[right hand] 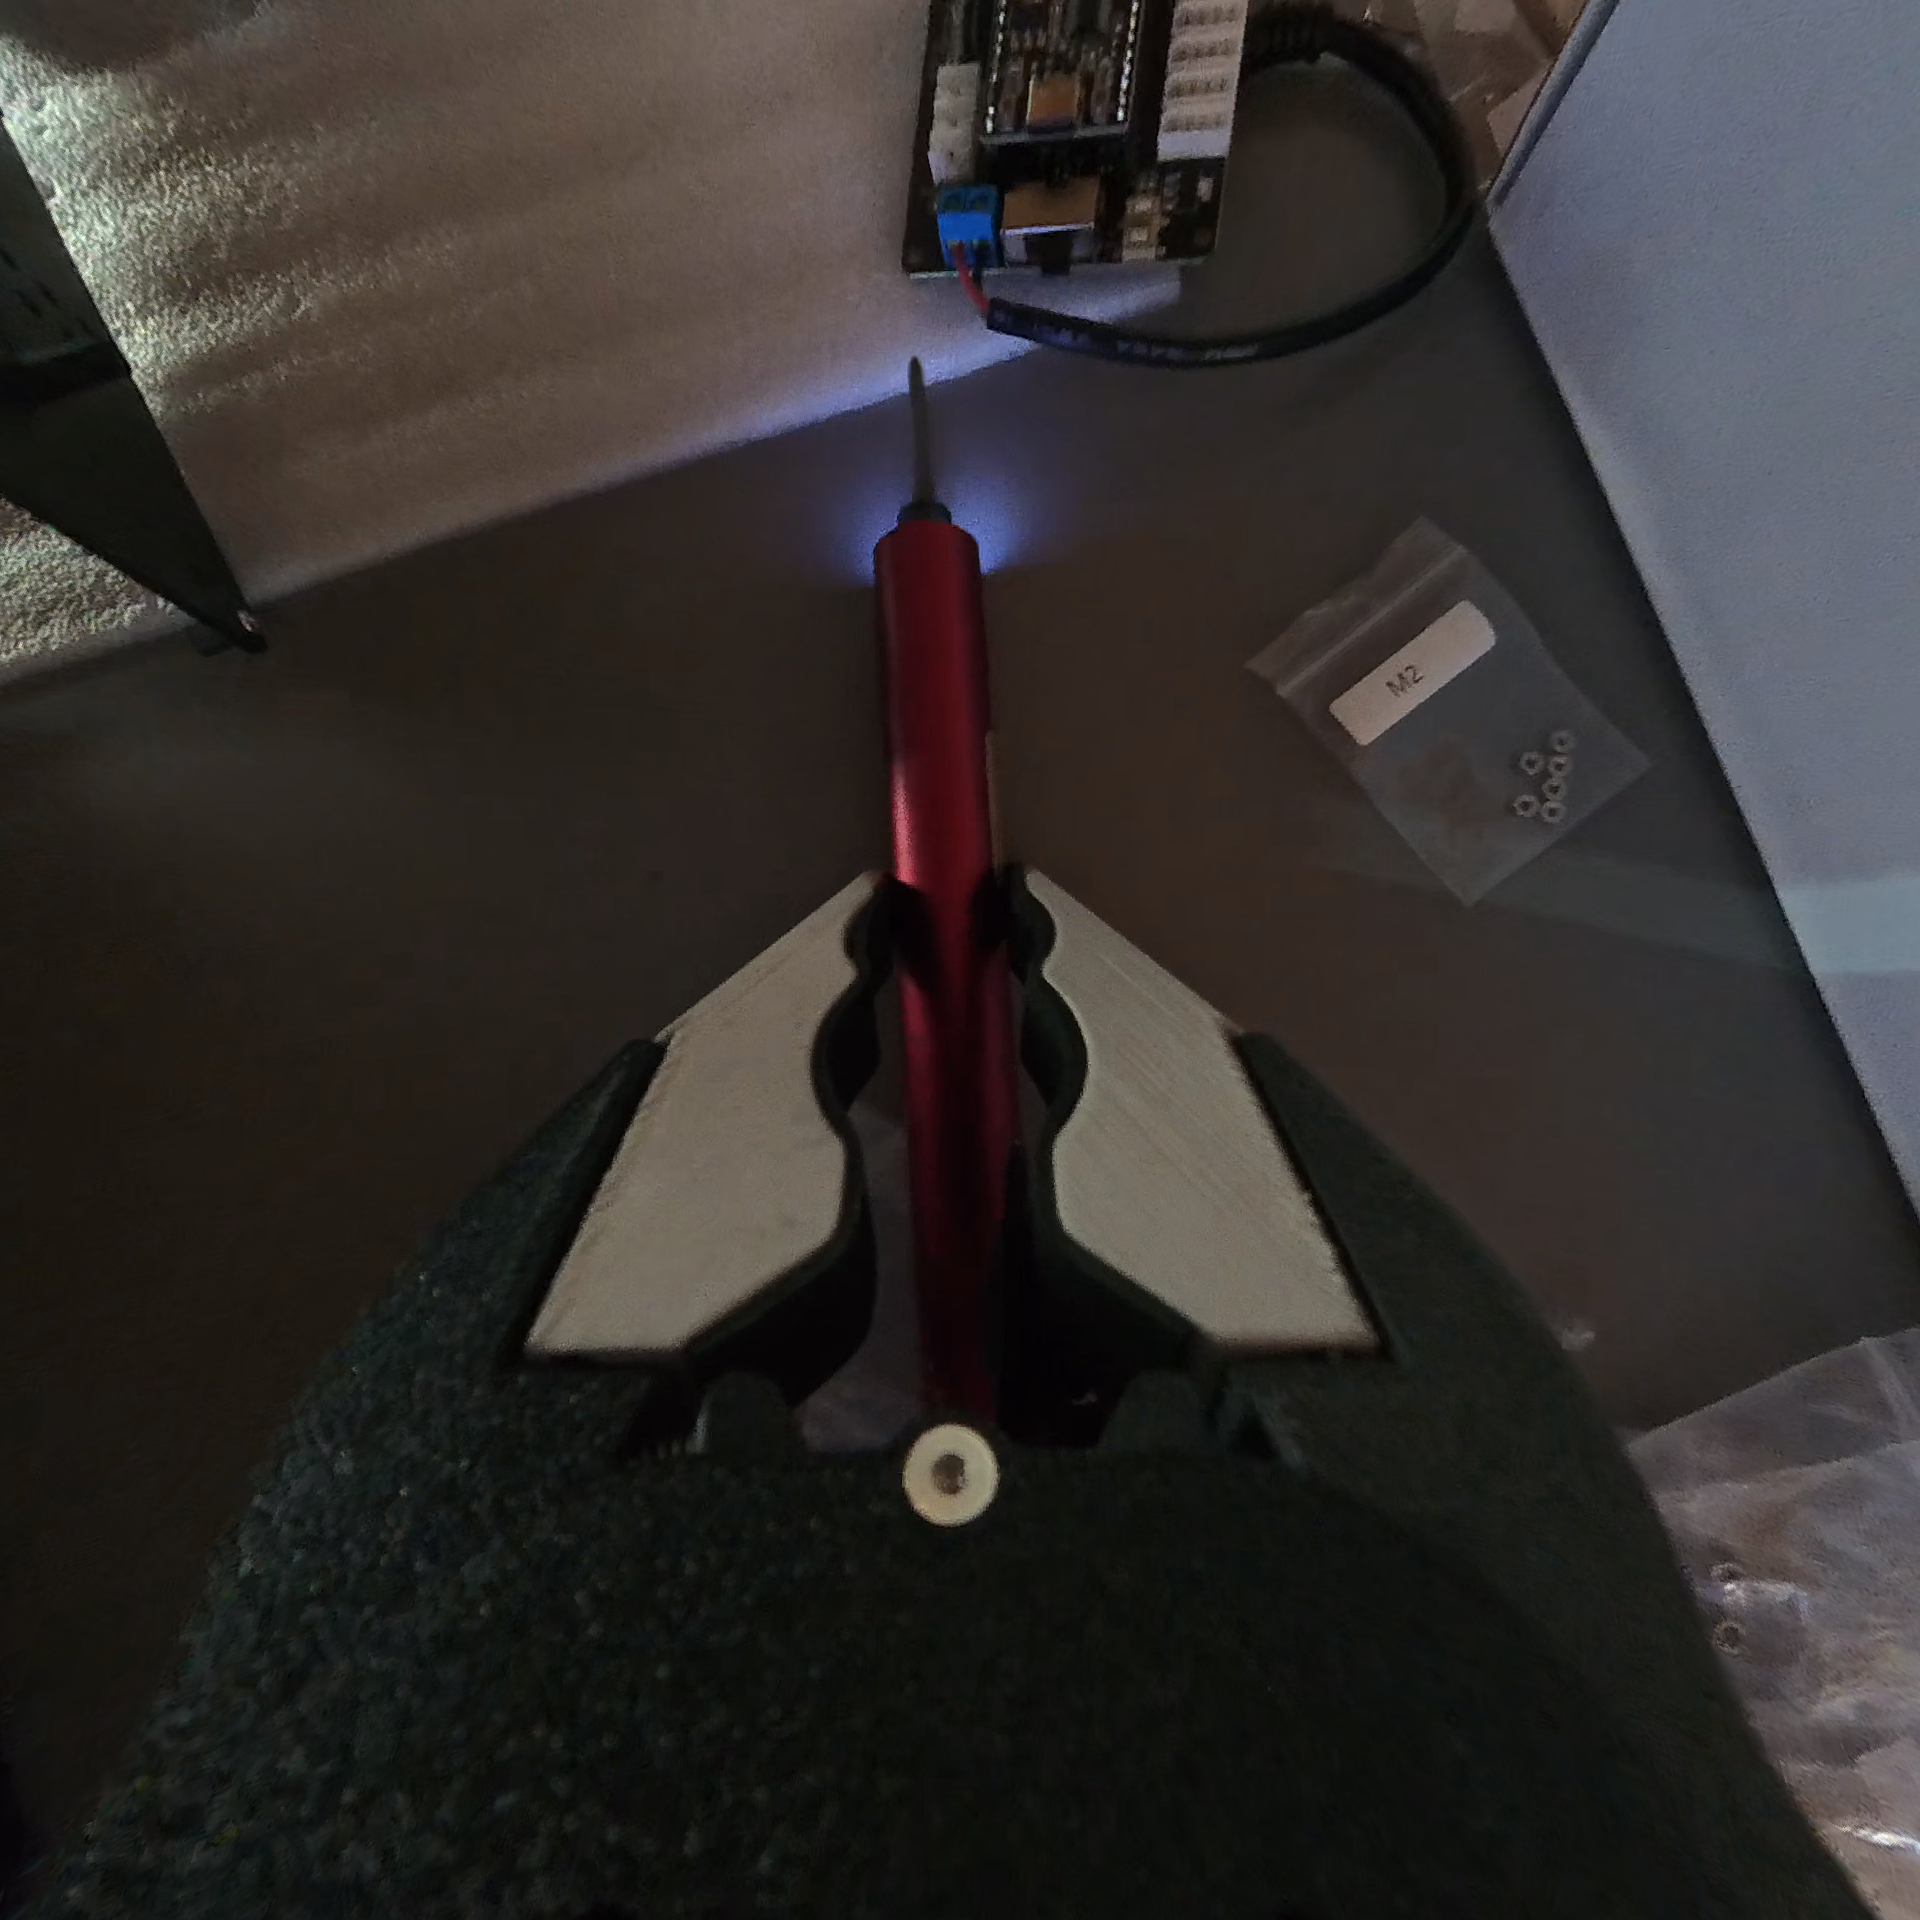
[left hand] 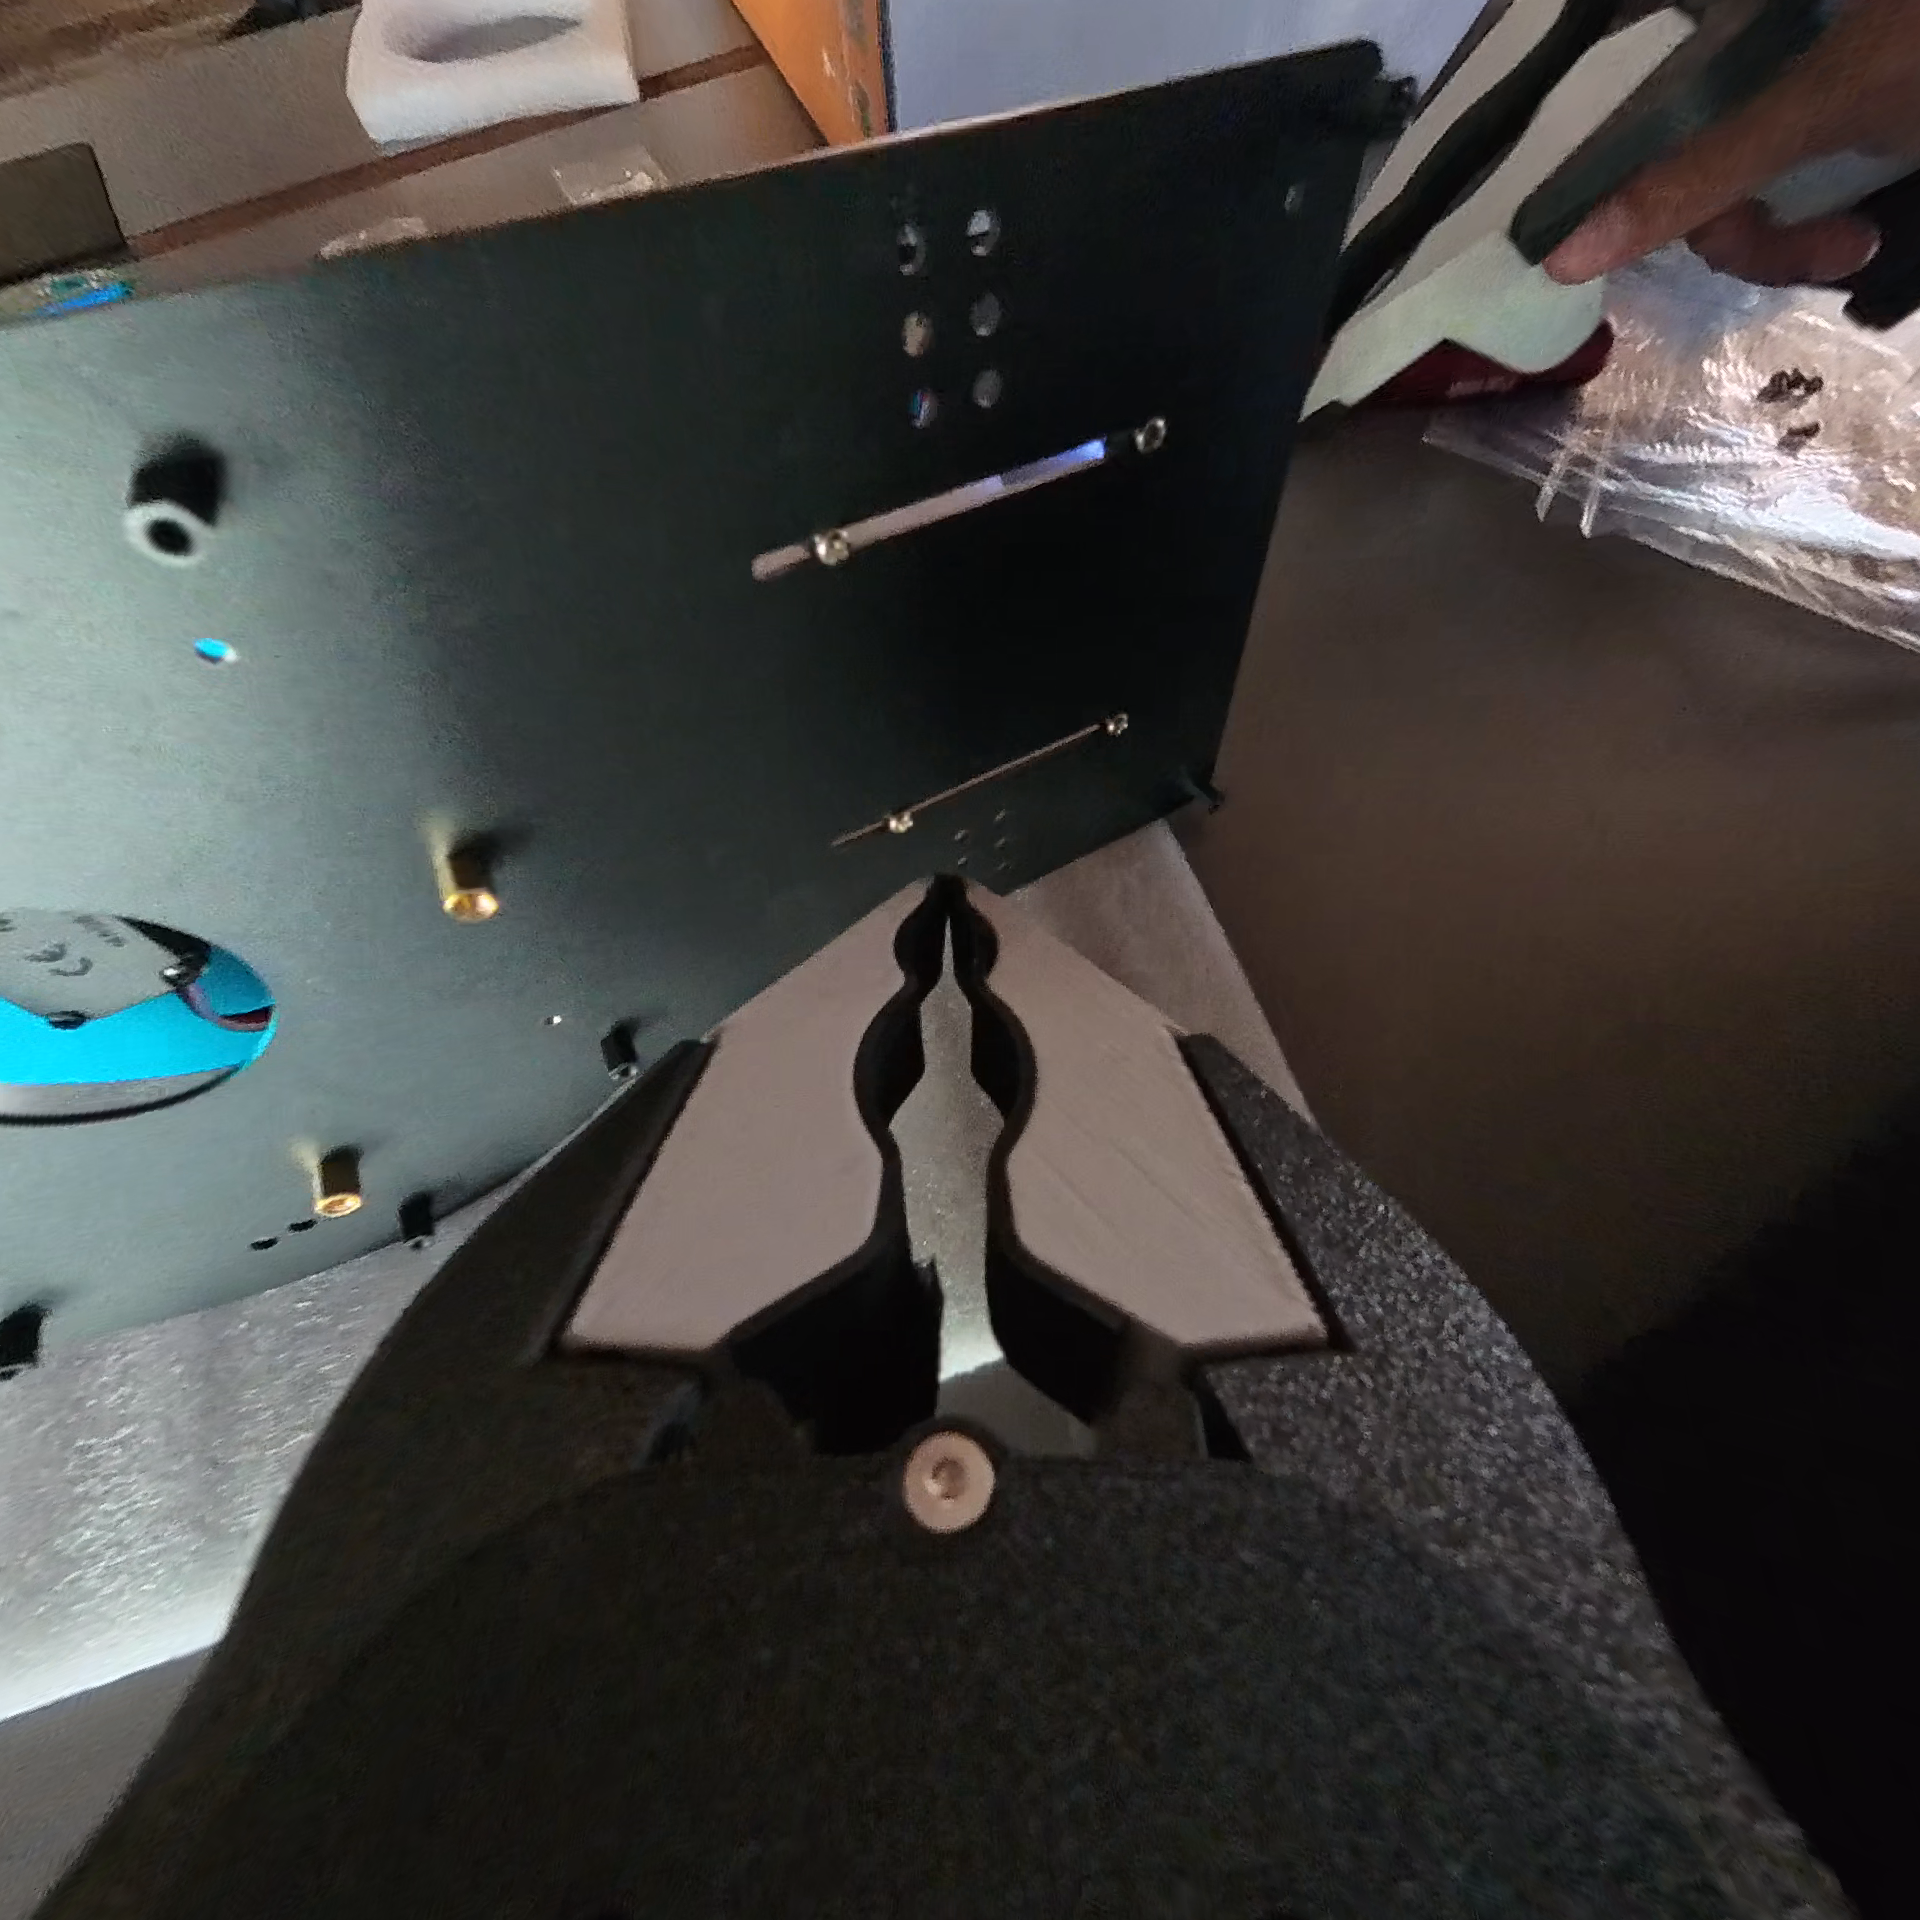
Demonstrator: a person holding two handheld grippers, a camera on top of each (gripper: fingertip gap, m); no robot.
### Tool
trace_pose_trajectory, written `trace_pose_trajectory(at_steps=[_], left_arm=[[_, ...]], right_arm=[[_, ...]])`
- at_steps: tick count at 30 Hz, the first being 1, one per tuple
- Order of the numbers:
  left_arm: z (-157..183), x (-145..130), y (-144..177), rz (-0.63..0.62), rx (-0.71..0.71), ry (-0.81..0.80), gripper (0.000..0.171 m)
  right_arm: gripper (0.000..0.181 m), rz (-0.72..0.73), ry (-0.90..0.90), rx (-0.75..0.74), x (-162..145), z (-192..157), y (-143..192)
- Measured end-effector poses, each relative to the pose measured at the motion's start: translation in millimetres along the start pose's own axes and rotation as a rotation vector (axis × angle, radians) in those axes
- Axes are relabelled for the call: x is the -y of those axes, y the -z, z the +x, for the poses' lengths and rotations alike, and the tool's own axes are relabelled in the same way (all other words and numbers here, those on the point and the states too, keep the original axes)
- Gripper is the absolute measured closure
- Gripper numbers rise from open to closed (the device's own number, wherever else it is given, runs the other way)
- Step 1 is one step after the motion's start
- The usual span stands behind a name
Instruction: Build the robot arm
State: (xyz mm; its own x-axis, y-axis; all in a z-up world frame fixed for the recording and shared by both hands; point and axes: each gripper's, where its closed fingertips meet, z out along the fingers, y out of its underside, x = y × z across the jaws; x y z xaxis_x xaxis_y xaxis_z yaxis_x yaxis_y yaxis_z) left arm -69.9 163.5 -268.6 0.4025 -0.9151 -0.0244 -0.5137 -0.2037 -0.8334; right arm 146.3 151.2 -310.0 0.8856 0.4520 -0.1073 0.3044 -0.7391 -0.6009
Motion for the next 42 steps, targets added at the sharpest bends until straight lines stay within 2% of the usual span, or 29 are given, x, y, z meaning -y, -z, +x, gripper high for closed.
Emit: trace_pose_trajectory(at_steps=[3, 5, 8, 10, 13, 15, 17, 22, 26, 31, 36, 41, 42], left_arm=[[2.6, 1.8, -6.3, -0.003, -0.038, 0.065, 0.171], [1.6, 4.6, -7.5, 0.009, -0.046, 0.094, 0.171], [-0.4, 5.6, -7.1, 0.018, -0.053, 0.104, 0.171], [-0.7, 11.4, -4.8, 0.049, -0.064, 0.095, 0.171], [-5.7, 12.6, -6.8, 0.058, -0.068, 0.090, 0.171], [-6.0, 13.2, -7.6, 0.062, -0.096, 0.094, 0.171], [-6.0, 13.4, -7.5, 0.064, -0.121, 0.096, 0.171], [-9.7, 12.0, -5.7, 0.053, -0.142, 0.068, 0.171], [-9.1, 12.3, -5.8, 0.054, -0.169, 0.078, 0.171], [-9.0, 12.2, -5.8, 0.056, -0.166, 0.065, 0.171], [-9.0, 12.1, -5.7, 0.058, -0.161, 0.052, 0.171], [-9.2, 12.1, -5.8, 0.057, -0.156, 0.046, 0.171], [-9.1, 12.1, -5.8, 0.056, -0.155, 0.046, 0.171]], right_arm=[[0.143, 0.027, 0.044, 0.040, 11.3, 1.8, 11.0], [0.144, 0.105, 0.117, 0.129, 42.6, -7.3, 28.2], [0.150, 0.235, 0.310, 0.368, 95.8, -36.9, 43.4], [0.139, 0.198, 0.402, 0.559, 109.4, -58.0, 28.1], [0.145, 0.081, 0.429, 0.737, 121.4, -81.3, -10.9], [0.145, 0.039, 0.395, 0.872, 131.8, -104.0, -20.8], [0.150, 0.028, 0.328, 0.946, 138.7, -118.8, -35.0], [0.159, -0.110, 0.176, 1.163, 123.3, -159.8, -53.4], [0.164, -0.120, 0.173, 1.196, 125.9, -174.8, -54.2], [0.167, -0.170, 0.323, 1.143, 119.2, -169.7, -60.4], [0.162, -0.112, 0.509, 1.144, 123.8, -168.4, -63.5], [0.153, -0.115, 0.487, 1.124, 127.0, -168.5, -72.8], [0.163, -0.082, 0.466, 1.112, 133.2, -166.5, -73.1]])
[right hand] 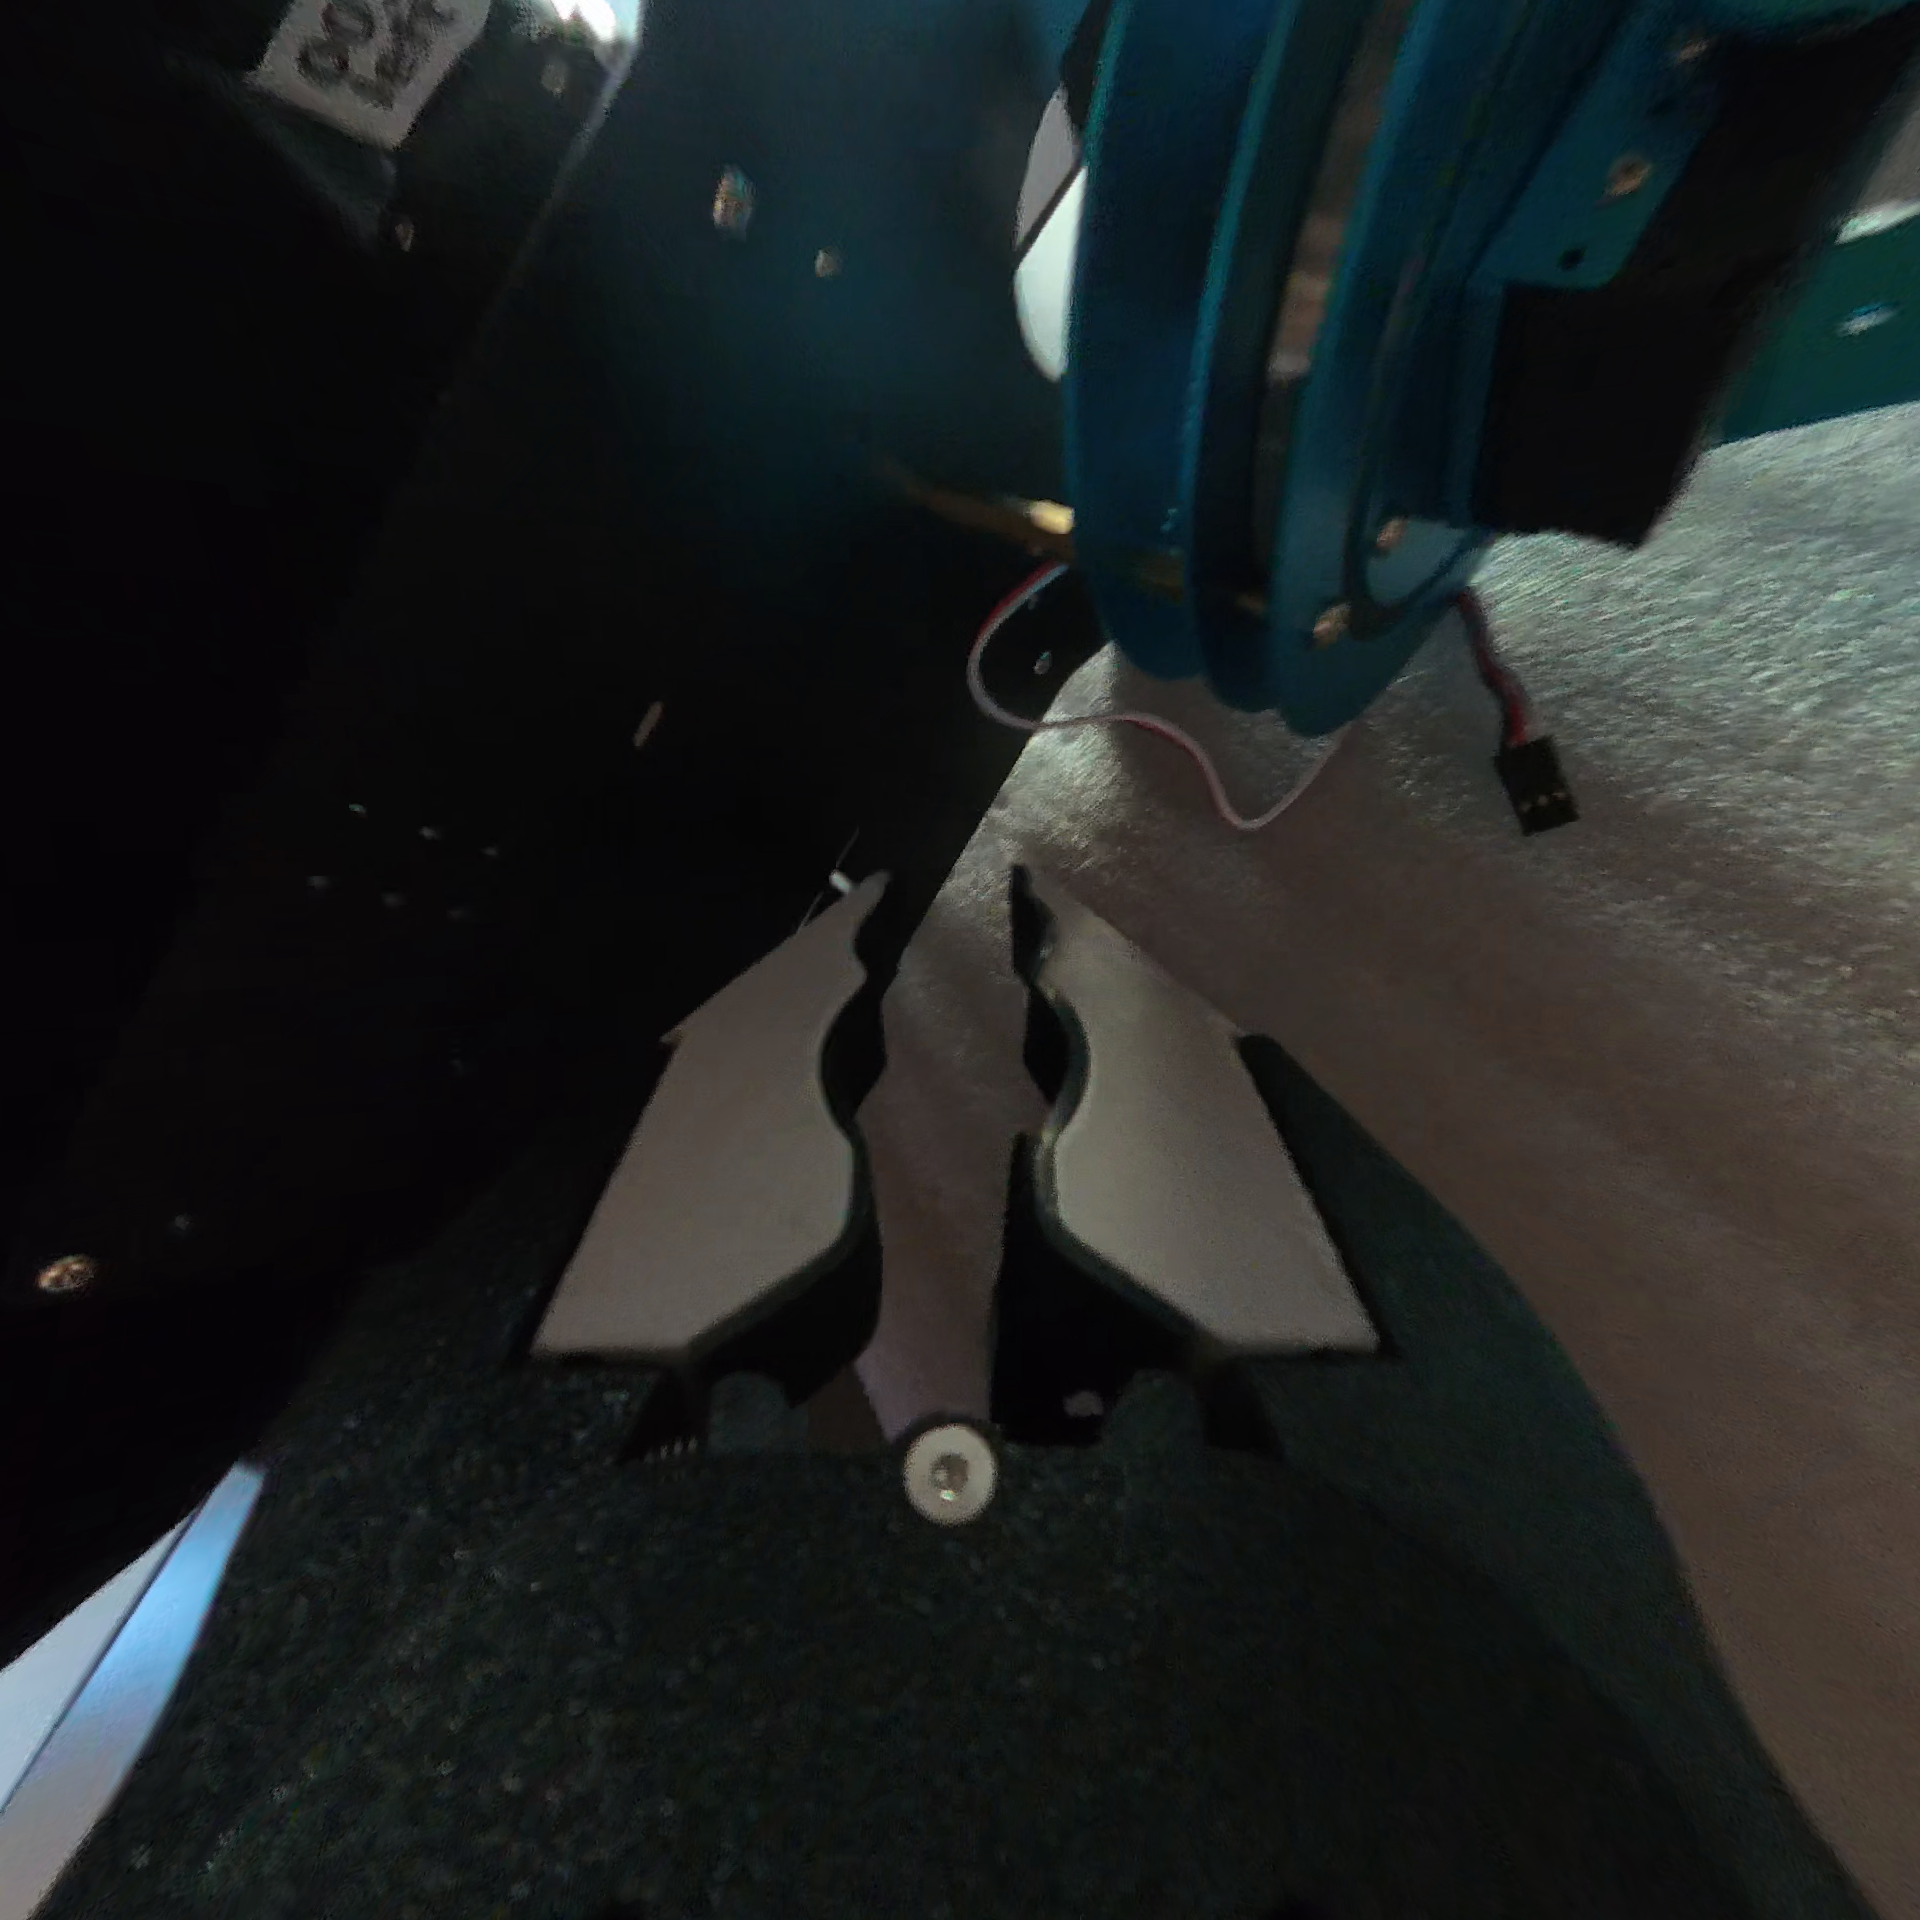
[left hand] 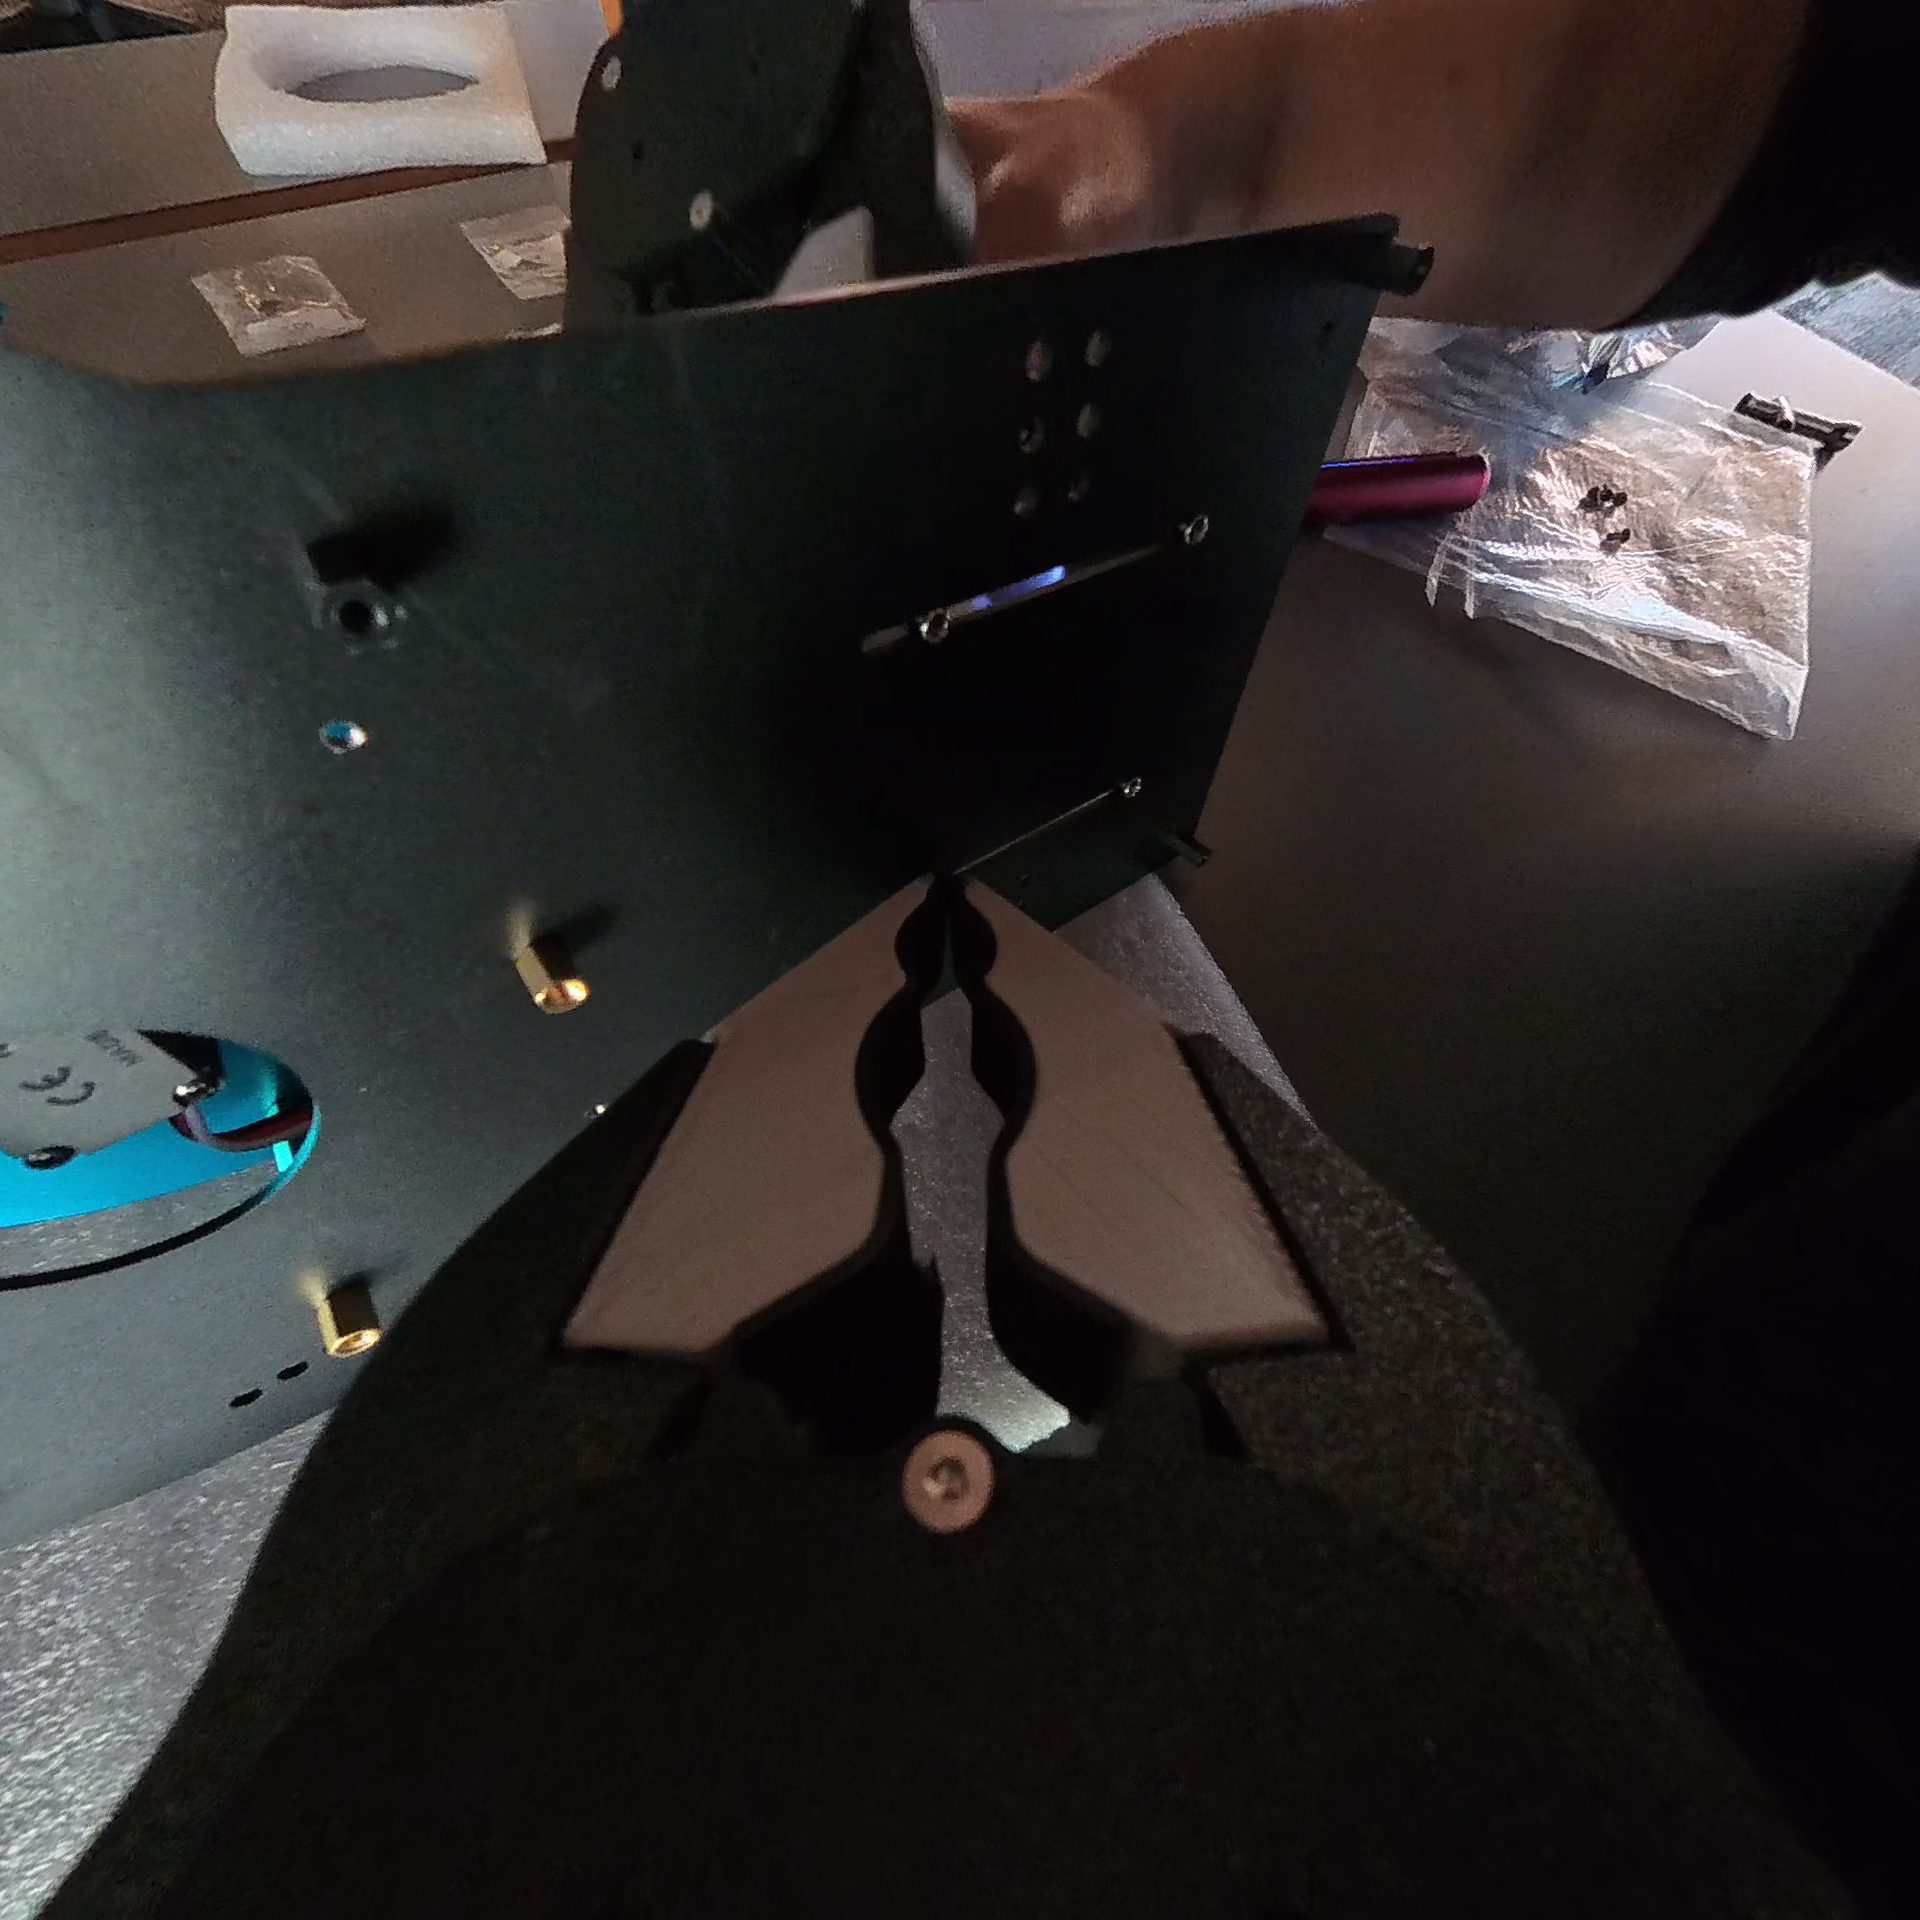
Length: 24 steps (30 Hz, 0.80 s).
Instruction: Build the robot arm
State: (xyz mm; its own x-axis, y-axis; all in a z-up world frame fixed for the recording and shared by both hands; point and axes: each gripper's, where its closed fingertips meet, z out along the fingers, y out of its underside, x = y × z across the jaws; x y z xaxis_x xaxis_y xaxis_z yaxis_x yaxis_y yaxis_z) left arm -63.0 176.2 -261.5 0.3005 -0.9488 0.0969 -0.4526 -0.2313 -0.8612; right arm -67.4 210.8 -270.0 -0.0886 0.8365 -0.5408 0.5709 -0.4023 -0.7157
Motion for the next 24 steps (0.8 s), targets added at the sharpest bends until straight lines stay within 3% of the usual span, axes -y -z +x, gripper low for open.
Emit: trace_pose_trajectory(at_steps=[2, 6, 9, 18, 20, 24], left_arm=[[0.0, -0.1, 0.1, -0.001, 0.001, 0.000, 0.171], [0.1, -0.1, 0.1, 0.000, -0.001, 0.001, 0.171], [0.0, 0.0, 0.0, -0.004, -0.001, 0.000, 0.171], [-0.4, 0.5, -0.5, 0.003, 0.026, 0.051, 0.171], [-0.6, 0.4, -0.5, 0.004, 0.041, 0.046, 0.171], [-0.8, 0.1, -0.5, -0.004, 0.070, 0.016, 0.171]], right_arm=[[0.161, 0.056, 0.014, 0.033, 6.8, -6.8, 5.8], [0.160, -0.069, 0.104, 0.068, -14.3, -17.6, -6.9], [0.163, -0.041, 0.195, 0.064, -8.2, -19.3, -5.7], [0.178, -0.058, 0.837, -0.127, -6.8, -24.4, -8.4], [0.178, -0.095, 0.830, -0.091, -7.1, -24.5, -8.4], [0.181, -0.177, 0.573, 0.063, -7.4, -25.2, -8.6]])
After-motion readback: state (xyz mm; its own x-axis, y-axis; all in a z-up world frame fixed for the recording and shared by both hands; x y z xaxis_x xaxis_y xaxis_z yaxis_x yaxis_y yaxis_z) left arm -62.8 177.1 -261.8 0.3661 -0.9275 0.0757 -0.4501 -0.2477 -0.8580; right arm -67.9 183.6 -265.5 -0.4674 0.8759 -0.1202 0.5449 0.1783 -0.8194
